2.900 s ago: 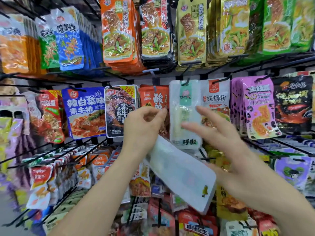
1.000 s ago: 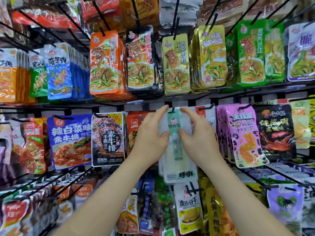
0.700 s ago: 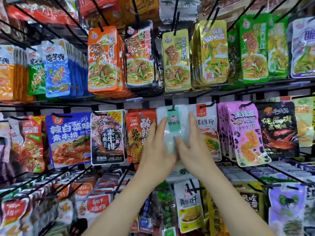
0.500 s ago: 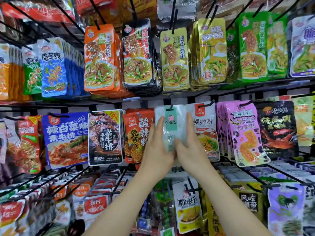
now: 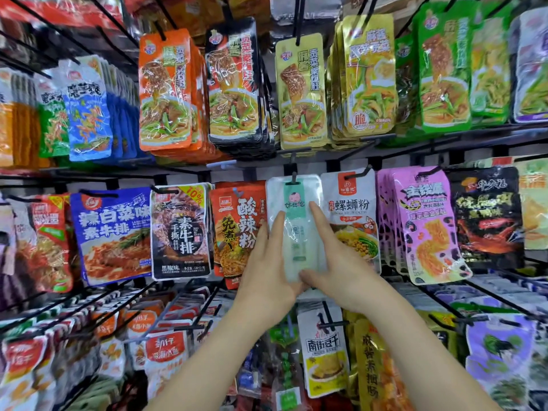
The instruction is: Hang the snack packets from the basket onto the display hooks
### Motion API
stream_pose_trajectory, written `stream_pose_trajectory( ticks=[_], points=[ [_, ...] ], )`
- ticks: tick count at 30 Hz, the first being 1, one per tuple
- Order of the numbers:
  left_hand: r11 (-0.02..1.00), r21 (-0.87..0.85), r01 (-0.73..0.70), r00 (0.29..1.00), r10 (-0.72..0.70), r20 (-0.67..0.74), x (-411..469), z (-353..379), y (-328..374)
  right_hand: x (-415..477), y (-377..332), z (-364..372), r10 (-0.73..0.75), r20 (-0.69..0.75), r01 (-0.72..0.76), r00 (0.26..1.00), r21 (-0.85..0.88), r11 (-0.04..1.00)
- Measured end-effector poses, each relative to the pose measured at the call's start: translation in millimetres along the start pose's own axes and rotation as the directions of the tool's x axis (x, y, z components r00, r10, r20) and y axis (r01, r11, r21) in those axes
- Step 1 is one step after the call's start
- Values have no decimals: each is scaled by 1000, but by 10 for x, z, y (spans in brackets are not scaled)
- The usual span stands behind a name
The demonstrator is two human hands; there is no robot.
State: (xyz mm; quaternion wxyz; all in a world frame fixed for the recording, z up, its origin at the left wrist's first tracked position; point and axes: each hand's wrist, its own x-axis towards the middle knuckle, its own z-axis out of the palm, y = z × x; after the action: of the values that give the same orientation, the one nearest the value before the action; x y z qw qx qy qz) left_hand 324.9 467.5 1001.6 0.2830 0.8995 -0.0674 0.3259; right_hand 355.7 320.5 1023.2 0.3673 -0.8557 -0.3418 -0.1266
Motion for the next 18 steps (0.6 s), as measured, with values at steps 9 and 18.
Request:
stream_pose_trajectory(
  ticks=[9, 18],
  points=[
    [996, 88, -18, 998, 13, 57, -181, -75, 21, -242, 104, 73, -46, -31, 45, 998, -18, 999],
    [972, 175, -155, 973, 181, -145, -391, -333, -12, -521, 51, 88, -127, -486, 101, 865, -80, 992]
  ],
)
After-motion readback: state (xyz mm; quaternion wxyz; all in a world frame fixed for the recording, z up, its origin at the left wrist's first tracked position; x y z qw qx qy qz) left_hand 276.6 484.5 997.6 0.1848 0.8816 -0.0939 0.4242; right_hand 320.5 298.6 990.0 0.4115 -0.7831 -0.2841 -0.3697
